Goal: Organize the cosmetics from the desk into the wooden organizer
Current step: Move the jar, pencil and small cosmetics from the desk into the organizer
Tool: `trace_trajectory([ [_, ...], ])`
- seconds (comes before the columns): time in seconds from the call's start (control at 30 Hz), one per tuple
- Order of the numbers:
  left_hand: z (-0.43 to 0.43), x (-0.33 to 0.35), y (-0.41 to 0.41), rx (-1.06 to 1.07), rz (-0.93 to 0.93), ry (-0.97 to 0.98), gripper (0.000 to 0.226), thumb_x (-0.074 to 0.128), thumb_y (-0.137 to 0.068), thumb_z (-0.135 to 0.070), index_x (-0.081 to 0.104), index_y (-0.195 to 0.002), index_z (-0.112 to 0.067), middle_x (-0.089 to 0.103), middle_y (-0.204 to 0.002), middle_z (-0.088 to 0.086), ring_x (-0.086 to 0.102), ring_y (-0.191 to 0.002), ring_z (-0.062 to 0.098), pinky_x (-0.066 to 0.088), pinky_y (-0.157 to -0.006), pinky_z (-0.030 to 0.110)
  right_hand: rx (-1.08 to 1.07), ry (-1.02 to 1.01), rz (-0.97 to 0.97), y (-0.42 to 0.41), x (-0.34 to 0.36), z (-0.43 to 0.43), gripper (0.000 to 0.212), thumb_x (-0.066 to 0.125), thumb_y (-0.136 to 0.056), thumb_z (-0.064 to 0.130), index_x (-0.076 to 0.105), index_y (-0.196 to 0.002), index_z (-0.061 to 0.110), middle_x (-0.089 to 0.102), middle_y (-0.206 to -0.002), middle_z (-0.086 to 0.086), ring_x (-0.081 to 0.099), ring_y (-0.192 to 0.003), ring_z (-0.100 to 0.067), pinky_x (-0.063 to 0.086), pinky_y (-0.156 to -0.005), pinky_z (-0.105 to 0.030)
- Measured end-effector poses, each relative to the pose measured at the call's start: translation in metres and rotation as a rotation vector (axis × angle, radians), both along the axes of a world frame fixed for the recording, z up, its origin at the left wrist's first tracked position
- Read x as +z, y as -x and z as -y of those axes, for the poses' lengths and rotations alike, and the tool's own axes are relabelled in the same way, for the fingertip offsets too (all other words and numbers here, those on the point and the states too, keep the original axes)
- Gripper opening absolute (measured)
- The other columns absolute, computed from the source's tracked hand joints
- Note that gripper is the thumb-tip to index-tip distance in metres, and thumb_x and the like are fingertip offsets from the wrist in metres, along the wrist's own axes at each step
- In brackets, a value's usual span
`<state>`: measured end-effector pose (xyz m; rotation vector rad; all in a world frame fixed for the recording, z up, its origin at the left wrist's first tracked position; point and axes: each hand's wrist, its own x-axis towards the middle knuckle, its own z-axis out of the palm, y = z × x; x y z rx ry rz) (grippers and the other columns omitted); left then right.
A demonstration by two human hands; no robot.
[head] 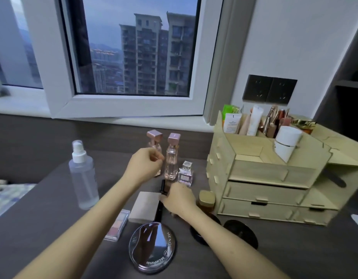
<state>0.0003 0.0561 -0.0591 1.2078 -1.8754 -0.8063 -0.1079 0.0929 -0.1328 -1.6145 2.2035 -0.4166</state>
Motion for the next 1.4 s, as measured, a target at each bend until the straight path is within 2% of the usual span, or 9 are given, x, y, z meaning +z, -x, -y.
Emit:
trace_trajectory([
  [0.2,0.005,-0.017,-0.004,-0.017,0.032,-0.068,0.019,0.052,-0.080,-0.005,0.064,-0.073,-0.018,0.063,-0.070,-0.001,0.057,-0.071,0.017,0.043,-0.065,0.026,-0.165,-0.067,0.416,-0.005,-0.016,0.019,0.048,0.053,-0.089,0.027,0.043,-0.131,0.009,0.061,-0.063,-0.004,0.043,-0.037,-0.012,0.045,-0.039,-0.022],
  [0.37,0.011,-0.037,-0.003,0.012,0.083,-0.086,0.019,0.052,-0.082,-0.005,0.063,-0.075,-0.018,0.065,-0.080,0.004,0.061,-0.081,0.023,0.048,-0.072,0.030,-0.271,-0.087,0.676,-0.008,-0.013,0.021,0.032,0.057,-0.084,0.020,0.034,-0.107,0.022,0.050,-0.057,-0.004,0.031,-0.018,-0.006,0.023,-0.030,-0.007],
  [0.47,0.017,-0.046,-0.007,0.068,0.281,-0.045,0.019,0.048,-0.081,-0.004,0.064,-0.076,-0.012,0.060,-0.077,0.002,0.056,-0.080,0.025,0.044,-0.068,0.030,-0.241,-0.078,0.620,-0.013,-0.008,0.016,0.008,0.049,-0.089,0.017,0.043,-0.094,0.014,0.054,-0.057,-0.004,0.038,-0.032,-0.011,0.025,-0.033,-0.014],
  [0.6,0.023,-0.055,-0.003,0.073,0.500,-0.077,0.034,0.047,-0.079,-0.005,0.032,-0.049,-0.012,0.042,-0.054,0.008,0.047,-0.068,0.034,0.032,-0.056,0.029,-0.174,-0.085,0.463,-0.014,-0.007,0.007,0.025,0.048,-0.090,0.009,0.036,-0.068,0.010,0.054,-0.059,-0.003,0.042,-0.041,-0.014,0.031,-0.039,-0.023],
  [0.7,0.032,-0.060,0.006,0.052,0.532,-0.102,0.034,0.050,-0.081,-0.010,0.032,-0.052,-0.014,0.062,-0.084,0.024,0.061,-0.090,0.041,0.034,-0.060,0.028,-0.108,-0.096,0.241,-0.016,-0.009,0.004,0.022,0.054,-0.083,0.011,0.042,-0.064,0.013,0.058,-0.060,-0.004,0.053,-0.046,-0.018,0.040,-0.044,-0.023],
  [0.9,0.040,-0.061,0.013,0.057,0.496,-0.137,0.017,0.054,-0.080,-0.017,0.051,-0.064,-0.012,0.062,-0.075,0.007,0.064,-0.084,0.029,0.043,-0.058,0.028,-0.037,-0.021,-0.056,-0.012,0.006,-0.007,0.022,0.057,-0.086,0.024,0.058,-0.104,0.011,0.061,-0.110,-0.010,0.059,-0.106,-0.030,0.044,-0.071,-0.030],
  [1.03,0.032,-0.038,0.012,0.039,0.331,-0.061,0.013,0.059,-0.085,-0.022,0.065,-0.090,-0.012,0.064,-0.088,0.003,0.063,-0.086,0.023,0.044,-0.066,0.029,-0.023,0.119,0.089,0.007,0.027,-0.031,0.023,0.049,-0.083,0.023,0.053,-0.063,0.013,0.063,-0.071,-0.004,0.064,-0.089,-0.028,0.048,-0.072,-0.031],
  [1.2,0.006,0.005,0.013,-0.200,-0.287,-0.303,0.011,0.066,-0.081,-0.004,0.066,-0.072,-0.009,0.059,-0.061,0.010,0.052,-0.051,0.016,0.041,-0.051,0.023,0.028,0.360,0.215,0.038,0.063,-0.069,0.014,0.055,-0.087,0.026,0.060,-0.074,0.023,0.065,-0.065,-0.003,0.054,-0.062,-0.013,0.050,-0.072,-0.036],
  [1.4,-0.050,0.075,0.054,-0.475,-0.448,-0.069,0.018,0.070,-0.079,-0.011,0.068,-0.096,-0.010,0.063,-0.060,0.002,0.059,-0.054,0.007,0.049,-0.053,0.015,0.055,0.773,0.176,0.059,0.125,-0.102,0.009,0.063,-0.085,0.027,0.061,-0.086,0.018,0.055,-0.059,0.000,0.047,-0.053,-0.007,0.044,-0.056,-0.032],
])
